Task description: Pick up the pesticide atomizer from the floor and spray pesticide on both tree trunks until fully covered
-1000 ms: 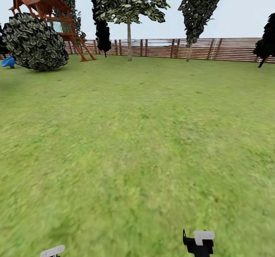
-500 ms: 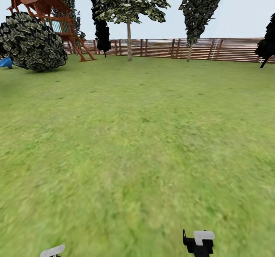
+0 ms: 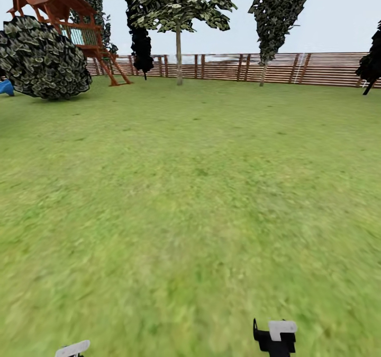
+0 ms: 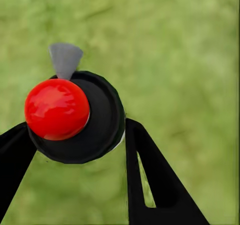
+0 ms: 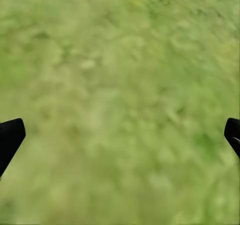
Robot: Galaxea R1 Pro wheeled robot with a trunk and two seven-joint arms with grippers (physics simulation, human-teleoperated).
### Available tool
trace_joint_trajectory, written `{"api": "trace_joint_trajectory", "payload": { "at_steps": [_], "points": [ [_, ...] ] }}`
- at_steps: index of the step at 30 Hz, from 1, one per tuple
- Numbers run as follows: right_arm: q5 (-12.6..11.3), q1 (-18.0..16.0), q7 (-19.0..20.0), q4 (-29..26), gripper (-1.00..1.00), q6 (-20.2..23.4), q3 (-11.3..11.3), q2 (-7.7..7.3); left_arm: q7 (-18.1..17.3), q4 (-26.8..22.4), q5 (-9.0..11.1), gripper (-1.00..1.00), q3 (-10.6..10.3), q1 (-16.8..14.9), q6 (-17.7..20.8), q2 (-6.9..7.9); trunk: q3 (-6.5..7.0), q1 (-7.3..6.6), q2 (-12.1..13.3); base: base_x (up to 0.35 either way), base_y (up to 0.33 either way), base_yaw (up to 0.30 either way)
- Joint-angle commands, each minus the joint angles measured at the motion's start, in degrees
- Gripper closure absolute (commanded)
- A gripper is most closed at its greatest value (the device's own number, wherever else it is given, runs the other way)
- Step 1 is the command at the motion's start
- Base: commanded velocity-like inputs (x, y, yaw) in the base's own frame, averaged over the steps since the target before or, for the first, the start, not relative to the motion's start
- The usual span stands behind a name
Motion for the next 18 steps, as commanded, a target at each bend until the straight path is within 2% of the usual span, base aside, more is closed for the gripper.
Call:
{"api": "trace_joint_trajectory", "payload": {
  "at_steps": [1, 18],
  "points": [
    [-0.5, 0.0, -0.1, 0.0, -1.0, -0.2, 0.5, -0.01, 0.4, 0.0, 0.1, 1.0, -0.5, 0.0, -0.1, 0.01, -0.05, 0.03, 0.0, 0.338, 0.0, 0.0],
    [-0.5, 0.0, -0.1, 0.0, -1.0, -0.2, 0.5, 0.0, 0.4, 0.0, 0.1, 1.0, -0.5, 0.0, -0.2, 0.01, -0.05, 0.03, 0.0, 0.338, 0.0, 0.0]
  ]
}}
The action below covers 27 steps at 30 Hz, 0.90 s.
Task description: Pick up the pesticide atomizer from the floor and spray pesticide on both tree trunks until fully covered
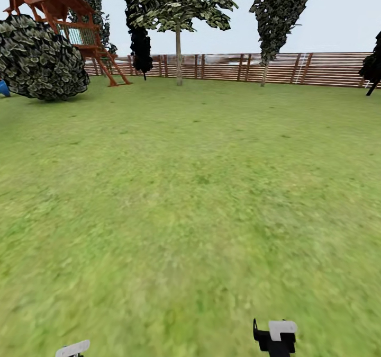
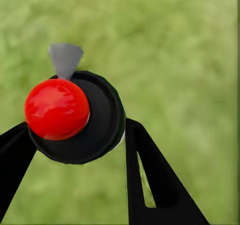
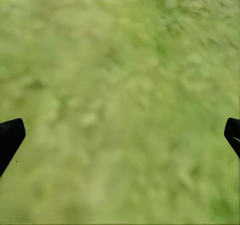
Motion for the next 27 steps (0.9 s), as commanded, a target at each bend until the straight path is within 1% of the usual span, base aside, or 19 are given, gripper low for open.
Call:
{"api": "trace_joint_trajectory", "payload": {
  "at_steps": [1, 27],
  "points": [
    [-0.5, 0.0, -0.1, 0.0, -1.0, -0.2, 0.5, 0.01, 0.4, 0.0, 0.2, 1.0, -0.5, 0.0, -0.1, 0.01, -0.05, 0.03, 0.0, 0.338, 0.0, 0.0],
    [-0.5, 0.0, -0.1, 0.0, -1.0, -0.2, 0.5, 0.06, 0.4, 0.0, 0.2, 1.0, -0.5, 0.0, -0.1, 0.01, -0.05, 0.03, 0.0, 0.338, 0.0, 0.0]
  ]
}}
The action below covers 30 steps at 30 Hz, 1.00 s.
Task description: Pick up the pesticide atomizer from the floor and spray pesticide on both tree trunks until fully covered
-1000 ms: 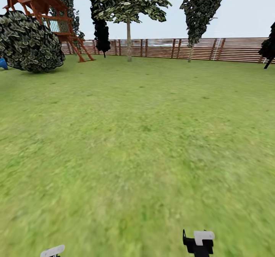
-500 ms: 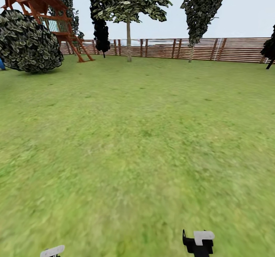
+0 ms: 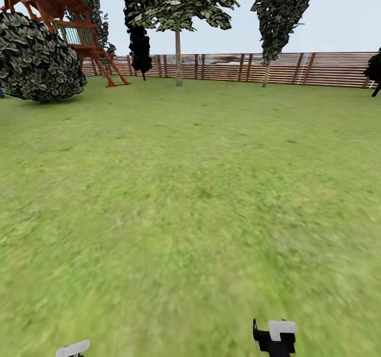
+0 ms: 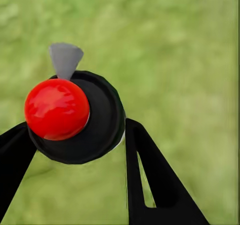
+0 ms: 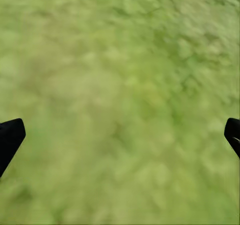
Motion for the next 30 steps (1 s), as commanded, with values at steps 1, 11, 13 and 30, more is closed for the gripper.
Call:
{"api": "trace_joint_trajectory", "payload": {
  "at_steps": [1, 11, 13, 30],
  "points": [
    [-0.5, 0.0, -0.1, 0.0, -1.0, -0.2, 0.5, -0.01, 0.4, 0.0, 0.1, 1.0, -0.5, 0.0, -0.1, 0.01, -0.05, 0.03, 0.0, 0.338, 0.0, 0.0],
    [-0.5, 0.0, -0.1, 0.0, -1.0, -0.2, 0.5, -0.02, 0.4, 0.0, 0.1, 1.0, -0.5, 0.0, -0.2, 0.01, -0.05, 0.03, 0.0, 0.338, 0.0, 0.0],
    [-0.5, 0.0, -0.1, 0.0, -1.0, -0.2, 0.5, -0.01, 0.4, 0.0, 0.1, 1.0, -0.5, 0.0, -0.2, 0.01, -0.05, 0.03, 0.0, 0.338, 0.0, 0.0],
    [-0.6, 0.2, -0.1, 1.9, -1.0, 0.0, 0.4, -0.04, 0.4, 0.0, 0.1, 1.0, -0.5, 0.0, -0.2, 0.01, -0.05, 0.03, 0.0, 0.338, 0.0, 0.0]
  ]
}}
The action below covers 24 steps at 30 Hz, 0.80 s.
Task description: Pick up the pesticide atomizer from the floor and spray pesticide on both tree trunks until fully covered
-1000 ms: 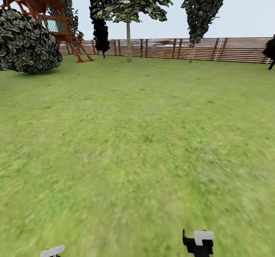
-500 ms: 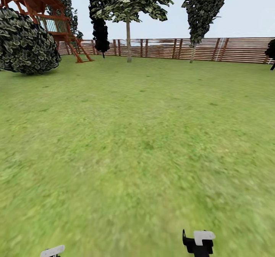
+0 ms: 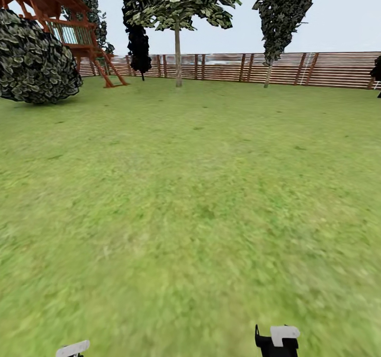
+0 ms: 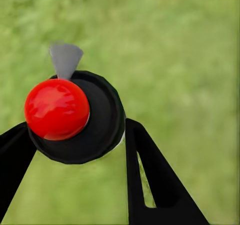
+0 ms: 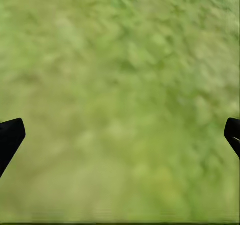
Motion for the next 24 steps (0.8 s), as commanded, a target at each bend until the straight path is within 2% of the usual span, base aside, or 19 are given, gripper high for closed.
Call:
{"api": "trace_joint_trajectory", "payload": {
  "at_steps": [1, 9, 24],
  "points": [
    [-0.5, 0.4, -0.1, 0.3, -1.0, -0.1, 0.5, 0.01, 0.4, 0.0, 0.1, 1.0, -0.5, 0.0, -0.1, 0.01, -0.05, 0.03, 0.0, 0.338, 0.0, 0.0],
    [-0.5, 3.0, -0.1, 0.7, -1.0, -0.1, 0.5, -0.04, 0.4, 0.0, 0.1, 1.0, -0.5, 0.0, -0.1, -0.05, -0.05, 0.03, 0.0, 0.338, 0.0, 0.0],
    [-0.5, 3.4, -0.1, 0.7, -1.0, -0.1, 0.5, -0.05, 0.4, 0.0, 0.1, 1.0, -0.5, 0.0, -0.1, -0.08, -0.05, 0.03, 0.0, 0.338, 0.0, 0.0]
  ]
}}
